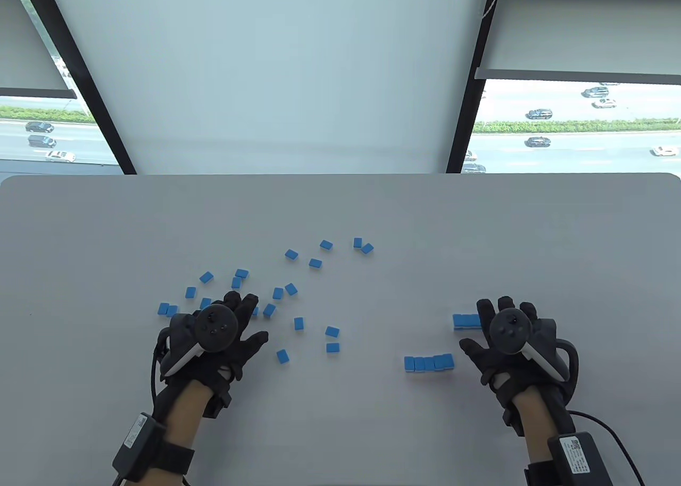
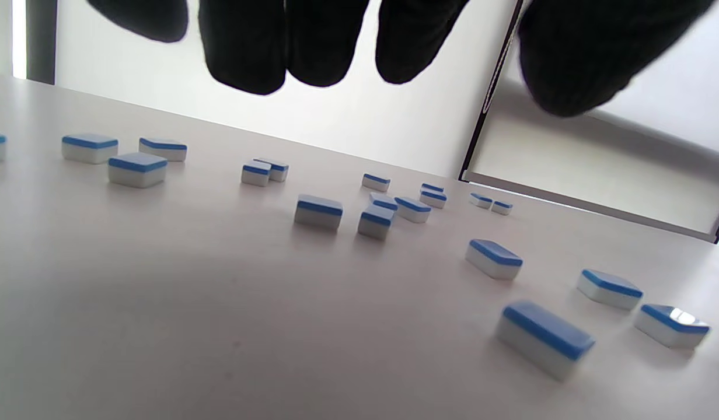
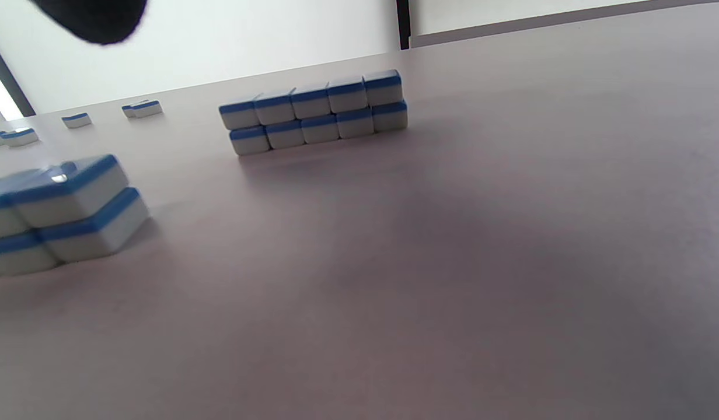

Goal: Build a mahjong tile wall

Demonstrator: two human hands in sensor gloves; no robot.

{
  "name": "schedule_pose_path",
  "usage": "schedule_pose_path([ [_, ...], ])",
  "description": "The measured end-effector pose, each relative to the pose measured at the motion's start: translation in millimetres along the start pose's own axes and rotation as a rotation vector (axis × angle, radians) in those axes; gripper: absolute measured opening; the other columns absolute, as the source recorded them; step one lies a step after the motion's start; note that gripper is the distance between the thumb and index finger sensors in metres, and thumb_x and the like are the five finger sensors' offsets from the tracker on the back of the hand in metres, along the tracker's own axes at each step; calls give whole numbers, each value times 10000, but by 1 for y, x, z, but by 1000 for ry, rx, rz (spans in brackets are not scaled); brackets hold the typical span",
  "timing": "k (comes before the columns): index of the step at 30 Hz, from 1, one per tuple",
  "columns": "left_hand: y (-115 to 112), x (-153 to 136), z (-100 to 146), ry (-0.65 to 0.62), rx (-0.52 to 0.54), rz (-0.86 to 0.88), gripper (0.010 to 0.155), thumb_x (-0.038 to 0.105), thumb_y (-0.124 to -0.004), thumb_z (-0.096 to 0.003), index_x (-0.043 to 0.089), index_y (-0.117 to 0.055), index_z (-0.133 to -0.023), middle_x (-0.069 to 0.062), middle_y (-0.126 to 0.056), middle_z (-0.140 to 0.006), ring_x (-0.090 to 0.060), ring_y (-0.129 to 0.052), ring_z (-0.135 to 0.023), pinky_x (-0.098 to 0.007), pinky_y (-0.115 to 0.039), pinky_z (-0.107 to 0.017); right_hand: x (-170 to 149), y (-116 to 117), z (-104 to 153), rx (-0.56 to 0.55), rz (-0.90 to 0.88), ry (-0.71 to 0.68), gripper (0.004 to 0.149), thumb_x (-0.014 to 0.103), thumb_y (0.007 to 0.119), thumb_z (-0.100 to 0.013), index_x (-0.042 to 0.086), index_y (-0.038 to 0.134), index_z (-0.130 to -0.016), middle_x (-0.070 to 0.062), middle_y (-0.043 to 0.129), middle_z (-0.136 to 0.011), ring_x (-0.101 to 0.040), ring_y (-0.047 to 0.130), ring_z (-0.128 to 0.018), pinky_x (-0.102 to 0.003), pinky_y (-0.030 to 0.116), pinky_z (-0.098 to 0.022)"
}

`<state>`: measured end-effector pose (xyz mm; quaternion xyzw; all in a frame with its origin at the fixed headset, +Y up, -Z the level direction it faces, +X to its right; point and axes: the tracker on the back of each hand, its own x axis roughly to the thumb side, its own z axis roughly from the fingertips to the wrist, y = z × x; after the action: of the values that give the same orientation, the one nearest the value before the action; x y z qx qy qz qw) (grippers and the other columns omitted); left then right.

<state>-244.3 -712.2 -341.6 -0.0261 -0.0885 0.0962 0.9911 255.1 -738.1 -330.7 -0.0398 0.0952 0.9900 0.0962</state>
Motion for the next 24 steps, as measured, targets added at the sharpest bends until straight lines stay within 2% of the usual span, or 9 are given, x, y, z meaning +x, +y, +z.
schedule_pose_path([
  [5,-11,32,-2,-96,-97,-130,776,638,-802,-381,279,-623,-1045,-37,-745,-1027,-350,-846,-852,-588,-693,-641,2,0,1,-2,-12,-12,823,719,616,-442,387,230,-1089,-21,131,-1166,-429,97,-1027,-674,133,-661],
  [8,-25,44,-3,-108,-177,-285,796,664,-807,-365,270,-627,-1032,2,-799,-956,-291,-918,-755,-546,-757,-596,1,0,1,-3,-12,-14,824,716,620,-440,381,239,-1089,-19,138,-1166,-427,102,-1027,-673,134,-661],
  [10,-32,46,-5,-117,-199,-317,810,678,-807,-354,245,-637,-1016,6,-824,-903,-258,-959,-684,-525,-800,-551,1,0,1,-3,-10,-14,821,715,620,-442,380,240,-1089,-19,141,-1166,-426,102,-1027,-672,133,-661],
  [15,-47,48,-11,-96,-243,-252,789,667,-821,-352,229,-660,-988,31,-861,-821,-224,-985,-606,-508,-829,-503,1,-1,1,-10,-9,-12,824,713,623,-442,372,246,-1091,-19,142,-1166,-424,104,-1028,-671,131,-661],
  [18,-51,49,-12,-106,-200,-276,736,649,-828,-357,242,-699,-956,51,-881,-771,-195,-992,-544,-492,-845,-480,1,-1,2,-12,-8,-11,824,710,626,-442,372,247,-1091,-17,144,-1165,-424,107,-1028,-671,132,-661],
  [21,-53,50,-13,-110,-195,-219,635,584,-857,-376,250,-756,-907,56,-912,-735,-189,-1008,-510,-491,-856,-466,1,0,2,-12,-4,-9,824,709,629,-441,372,251,-1090,-16,146,-1165,-422,109,-1029,-670,131,-661],
  [24,-53,49,-14,-123,-200,-199,623,557,-867,-376,236,-762,-899,50,-917,-731,-188,-1008,-505,-491,-857,-472,2,-1,2,-7,2,-6,824,708,629,-441,372,250,-1090,-16,147,-1165,-421,110,-1030,-670,131,-661],
])
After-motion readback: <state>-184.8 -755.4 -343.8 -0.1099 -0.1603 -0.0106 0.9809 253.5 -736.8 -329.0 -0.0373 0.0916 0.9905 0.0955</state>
